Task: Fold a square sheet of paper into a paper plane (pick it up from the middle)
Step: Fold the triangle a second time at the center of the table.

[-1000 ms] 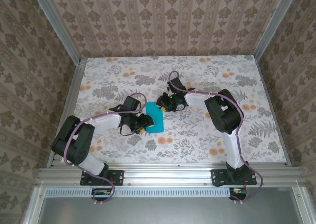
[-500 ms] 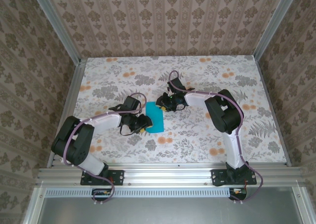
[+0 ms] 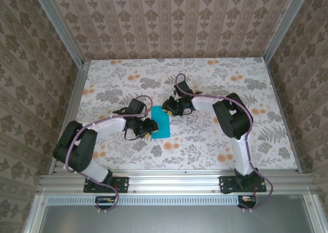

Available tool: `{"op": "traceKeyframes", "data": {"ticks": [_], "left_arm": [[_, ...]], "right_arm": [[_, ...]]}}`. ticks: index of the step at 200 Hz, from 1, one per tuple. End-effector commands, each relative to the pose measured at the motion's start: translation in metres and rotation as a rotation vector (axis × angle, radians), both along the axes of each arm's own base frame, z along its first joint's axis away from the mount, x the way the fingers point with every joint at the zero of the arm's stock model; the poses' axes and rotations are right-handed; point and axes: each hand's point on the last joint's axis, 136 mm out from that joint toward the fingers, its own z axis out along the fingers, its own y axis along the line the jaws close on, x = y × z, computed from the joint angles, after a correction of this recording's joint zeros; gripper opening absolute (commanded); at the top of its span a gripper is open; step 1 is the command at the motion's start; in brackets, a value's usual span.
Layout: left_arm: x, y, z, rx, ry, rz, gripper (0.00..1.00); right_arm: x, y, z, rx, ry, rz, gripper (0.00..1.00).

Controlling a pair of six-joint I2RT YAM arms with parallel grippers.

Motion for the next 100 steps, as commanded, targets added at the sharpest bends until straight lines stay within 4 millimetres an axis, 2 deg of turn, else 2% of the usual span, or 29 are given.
{"op": "traceKeyframes", "data": {"ticks": [1,51,100], "left_arm": [[0.004,-0.007,0.01,-0.037,-0.019,-0.017,0.44],[-0.003,0.003,-0.001,0.022,0.04,0.023,0.45],[-0.007,-0.002,-0.002,-0.01,0.079,0.049,0.45]], "right_arm": [[-0.027,-0.037,-0.062,-0.163,0.158,-0.053,0.32],[-0.028,-0.037,-0.063,-0.162,0.161,-0.054,0.32],[-0.026,-0.036,-0.061,-0.161,0.157,-0.055,0.31]]}}
